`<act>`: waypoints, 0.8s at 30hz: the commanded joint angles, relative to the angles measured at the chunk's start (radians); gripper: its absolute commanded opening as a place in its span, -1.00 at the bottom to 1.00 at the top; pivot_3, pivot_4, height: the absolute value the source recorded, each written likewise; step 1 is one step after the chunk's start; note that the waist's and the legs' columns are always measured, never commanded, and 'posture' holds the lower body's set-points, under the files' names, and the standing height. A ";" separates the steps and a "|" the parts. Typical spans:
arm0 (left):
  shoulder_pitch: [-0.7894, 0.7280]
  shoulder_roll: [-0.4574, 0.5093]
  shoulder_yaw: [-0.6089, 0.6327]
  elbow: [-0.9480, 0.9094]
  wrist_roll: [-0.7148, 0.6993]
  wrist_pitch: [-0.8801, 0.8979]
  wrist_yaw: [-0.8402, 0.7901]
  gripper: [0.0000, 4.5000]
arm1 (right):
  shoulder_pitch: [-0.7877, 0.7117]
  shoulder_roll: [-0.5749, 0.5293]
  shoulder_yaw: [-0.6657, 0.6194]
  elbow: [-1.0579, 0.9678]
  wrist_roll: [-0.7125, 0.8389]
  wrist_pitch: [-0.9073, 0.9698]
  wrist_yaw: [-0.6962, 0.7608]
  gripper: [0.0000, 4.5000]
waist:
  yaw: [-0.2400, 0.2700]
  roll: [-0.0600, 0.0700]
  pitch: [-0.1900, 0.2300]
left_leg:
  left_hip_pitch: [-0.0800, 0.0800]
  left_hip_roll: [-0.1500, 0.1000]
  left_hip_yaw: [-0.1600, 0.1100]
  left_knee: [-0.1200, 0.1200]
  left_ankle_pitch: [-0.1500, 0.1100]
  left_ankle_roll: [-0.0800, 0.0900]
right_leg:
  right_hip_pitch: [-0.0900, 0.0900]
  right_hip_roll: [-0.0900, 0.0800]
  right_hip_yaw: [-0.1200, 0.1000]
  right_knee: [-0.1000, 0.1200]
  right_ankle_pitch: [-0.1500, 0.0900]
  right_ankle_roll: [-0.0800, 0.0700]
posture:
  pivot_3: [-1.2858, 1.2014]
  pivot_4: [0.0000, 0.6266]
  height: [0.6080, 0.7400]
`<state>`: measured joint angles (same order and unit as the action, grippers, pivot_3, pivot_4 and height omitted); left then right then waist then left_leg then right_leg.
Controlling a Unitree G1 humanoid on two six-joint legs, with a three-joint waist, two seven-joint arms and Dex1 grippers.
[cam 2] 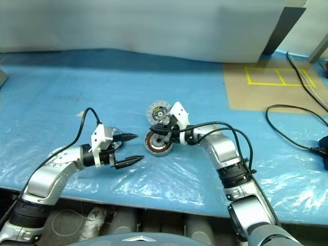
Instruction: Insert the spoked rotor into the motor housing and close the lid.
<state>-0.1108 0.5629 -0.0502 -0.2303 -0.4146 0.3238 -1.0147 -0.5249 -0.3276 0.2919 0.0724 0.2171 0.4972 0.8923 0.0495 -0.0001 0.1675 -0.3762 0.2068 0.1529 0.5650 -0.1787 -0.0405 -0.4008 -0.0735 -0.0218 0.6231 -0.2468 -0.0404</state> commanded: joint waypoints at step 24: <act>-0.011 0.003 0.006 -0.034 -0.027 0.012 0.000 0.95 | 0.020 -0.029 0.091 0.157 -0.134 -0.094 -0.034 -0.99 | -0.002 0.000 -0.001 | 0.001 0.000 0.000 -0.001 0.000 0.000 | 0.001 0.000 0.001 0.000 0.000 0.000 | 0.03 -0.52 1.00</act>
<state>-0.1168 0.5623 -0.0503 -0.2248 -0.4217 0.3331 -1.0181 -0.5234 -0.3429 0.3699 0.1417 0.1498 0.4092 0.8975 0.0471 0.0002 0.1665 -0.3723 0.2066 0.1533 0.5644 -0.1788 -0.0406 -0.3971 -0.0736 -0.0213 0.6229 -0.2469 -0.0403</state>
